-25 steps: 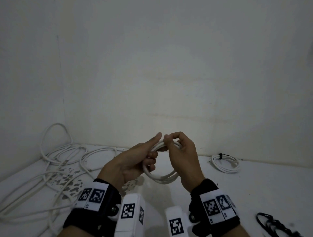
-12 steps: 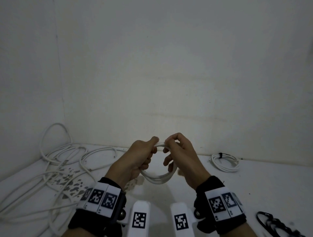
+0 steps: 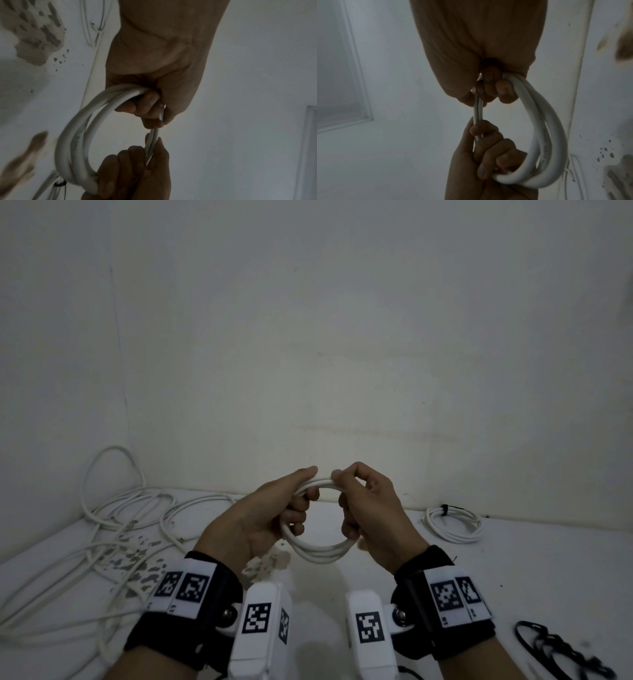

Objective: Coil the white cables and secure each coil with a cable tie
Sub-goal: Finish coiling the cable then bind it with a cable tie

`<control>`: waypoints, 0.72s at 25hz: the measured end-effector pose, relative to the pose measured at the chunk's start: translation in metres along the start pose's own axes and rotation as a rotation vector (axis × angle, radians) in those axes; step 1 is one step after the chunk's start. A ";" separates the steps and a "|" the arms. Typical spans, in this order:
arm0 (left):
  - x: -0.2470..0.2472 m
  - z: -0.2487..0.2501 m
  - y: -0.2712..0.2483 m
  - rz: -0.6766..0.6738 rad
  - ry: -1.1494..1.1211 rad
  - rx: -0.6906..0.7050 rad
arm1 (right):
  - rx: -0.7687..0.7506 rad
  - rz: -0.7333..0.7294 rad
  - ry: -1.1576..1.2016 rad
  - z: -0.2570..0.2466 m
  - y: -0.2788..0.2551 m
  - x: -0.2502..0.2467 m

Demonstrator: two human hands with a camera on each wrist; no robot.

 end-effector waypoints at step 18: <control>0.047 -0.030 0.014 0.130 0.189 -0.007 | 0.271 -0.020 -0.582 0.006 -0.020 -0.110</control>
Point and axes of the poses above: each hand's wrist, its own y-axis towards the middle knuckle, its own x-axis out of the palm, z = x × y, the point moved 4 cm from there along y, towards the middle knuckle, and after that the axes turned 4 degrees about -z, right-handed, at the moved point
